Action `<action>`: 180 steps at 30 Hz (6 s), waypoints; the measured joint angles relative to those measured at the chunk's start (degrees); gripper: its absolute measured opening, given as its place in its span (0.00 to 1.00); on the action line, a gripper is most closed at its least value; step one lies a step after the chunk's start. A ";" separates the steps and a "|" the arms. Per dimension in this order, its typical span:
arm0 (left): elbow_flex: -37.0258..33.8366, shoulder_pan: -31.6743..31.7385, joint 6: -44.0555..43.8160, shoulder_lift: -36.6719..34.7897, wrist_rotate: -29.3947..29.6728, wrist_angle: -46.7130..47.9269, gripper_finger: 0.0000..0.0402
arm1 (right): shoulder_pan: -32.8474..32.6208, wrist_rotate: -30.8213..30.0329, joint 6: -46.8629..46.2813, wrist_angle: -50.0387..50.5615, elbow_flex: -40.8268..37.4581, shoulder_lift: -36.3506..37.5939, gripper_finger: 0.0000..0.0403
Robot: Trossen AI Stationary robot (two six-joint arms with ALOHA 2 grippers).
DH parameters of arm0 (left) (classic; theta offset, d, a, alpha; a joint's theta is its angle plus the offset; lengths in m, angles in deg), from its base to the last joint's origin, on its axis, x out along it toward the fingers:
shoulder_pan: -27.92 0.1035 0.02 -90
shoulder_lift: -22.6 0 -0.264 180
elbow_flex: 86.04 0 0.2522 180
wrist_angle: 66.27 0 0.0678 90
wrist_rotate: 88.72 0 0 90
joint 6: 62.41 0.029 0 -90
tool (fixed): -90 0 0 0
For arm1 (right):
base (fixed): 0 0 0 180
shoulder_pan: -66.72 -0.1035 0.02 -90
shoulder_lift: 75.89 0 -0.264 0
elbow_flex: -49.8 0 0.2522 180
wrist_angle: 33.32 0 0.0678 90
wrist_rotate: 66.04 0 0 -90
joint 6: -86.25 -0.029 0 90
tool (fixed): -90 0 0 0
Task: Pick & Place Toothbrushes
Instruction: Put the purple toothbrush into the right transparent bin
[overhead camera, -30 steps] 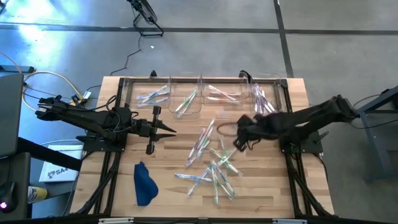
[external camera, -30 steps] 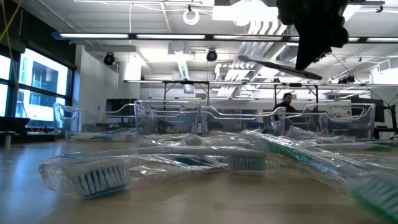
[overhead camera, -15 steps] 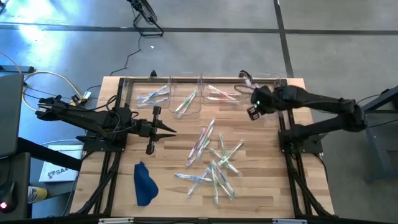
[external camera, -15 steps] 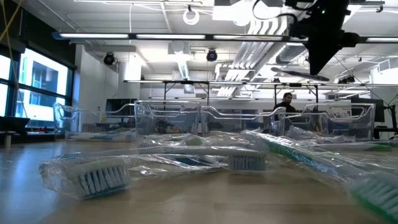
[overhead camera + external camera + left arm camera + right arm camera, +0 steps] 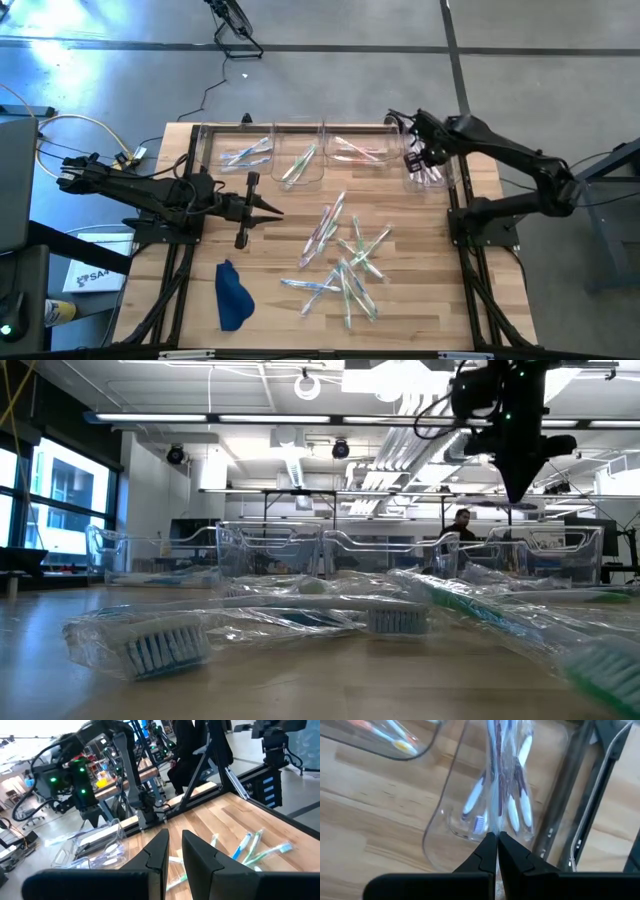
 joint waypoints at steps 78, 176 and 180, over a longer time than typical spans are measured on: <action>0.00 0.00 -0.22 0.00 0.02 1.27 0.12 | -14.24 24.59 22.28 -34.76 -1.54 12.02 0.08; 0.02 0.04 -14.95 1.02 13.32 -3.40 0.12 | -43.82 17.04 5.21 -77.64 -36.98 26.63 0.08; 0.02 0.03 -14.97 1.53 21.05 -3.81 0.12 | -43.82 17.04 5.70 -77.66 -36.98 26.63 0.08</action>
